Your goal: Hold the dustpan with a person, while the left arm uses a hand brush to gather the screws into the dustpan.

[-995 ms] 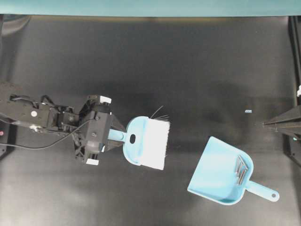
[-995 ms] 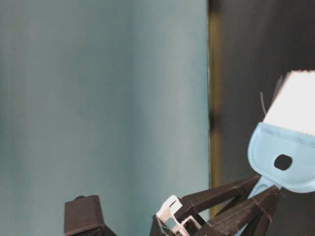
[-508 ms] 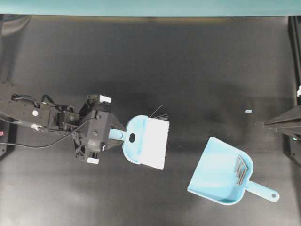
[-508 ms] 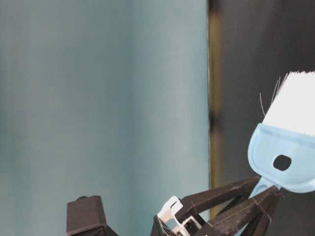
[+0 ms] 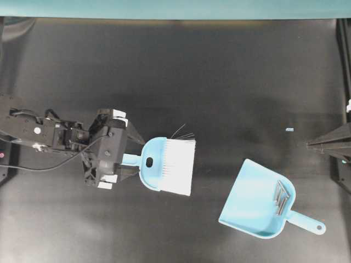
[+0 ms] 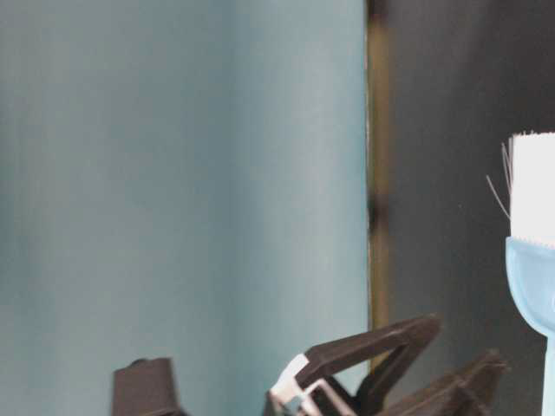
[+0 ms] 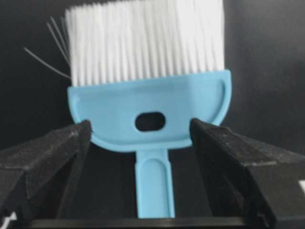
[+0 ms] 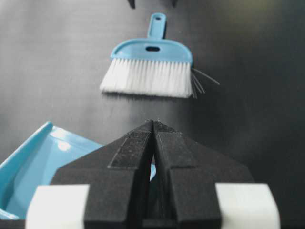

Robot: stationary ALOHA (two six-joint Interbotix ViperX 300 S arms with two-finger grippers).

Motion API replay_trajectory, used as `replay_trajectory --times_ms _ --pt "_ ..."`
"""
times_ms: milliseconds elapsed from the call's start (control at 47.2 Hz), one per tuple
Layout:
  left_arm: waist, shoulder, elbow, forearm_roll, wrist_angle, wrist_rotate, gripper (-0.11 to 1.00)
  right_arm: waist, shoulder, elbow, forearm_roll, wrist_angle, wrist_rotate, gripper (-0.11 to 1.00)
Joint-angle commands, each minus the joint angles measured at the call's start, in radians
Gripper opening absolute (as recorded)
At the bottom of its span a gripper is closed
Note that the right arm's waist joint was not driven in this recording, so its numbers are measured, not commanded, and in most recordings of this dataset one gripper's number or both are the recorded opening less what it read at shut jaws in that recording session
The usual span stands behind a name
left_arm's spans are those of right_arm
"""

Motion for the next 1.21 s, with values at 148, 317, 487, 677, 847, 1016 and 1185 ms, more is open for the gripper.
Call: replay_trajectory --times_ms 148,317,487,677,847,1016,1185 --pt "0.002 -0.235 0.057 0.002 0.000 0.003 0.81 0.000 0.005 -0.005 -0.002 -0.009 -0.002 -0.01" --pt "0.009 -0.411 0.158 0.002 -0.032 -0.002 0.80 0.000 0.003 -0.005 0.000 -0.008 -0.002 -0.01" --pt "0.009 -0.545 0.225 0.002 -0.071 -0.006 0.80 0.000 0.002 -0.003 0.000 -0.008 -0.002 -0.01" --pt "0.011 -0.663 0.268 0.002 -0.072 -0.006 0.80 0.000 0.000 -0.005 0.000 -0.008 -0.002 -0.01" --pt "0.011 -0.746 0.296 0.002 -0.074 -0.009 0.80 0.000 -0.002 -0.005 0.000 -0.008 -0.002 -0.01" --pt "0.011 -0.782 0.311 0.002 -0.107 -0.071 0.79 0.000 -0.002 -0.003 0.000 -0.008 -0.002 -0.01" --pt "0.011 -0.779 0.316 0.002 -0.130 -0.132 0.80 0.000 -0.002 -0.003 0.000 -0.006 -0.002 -0.01"
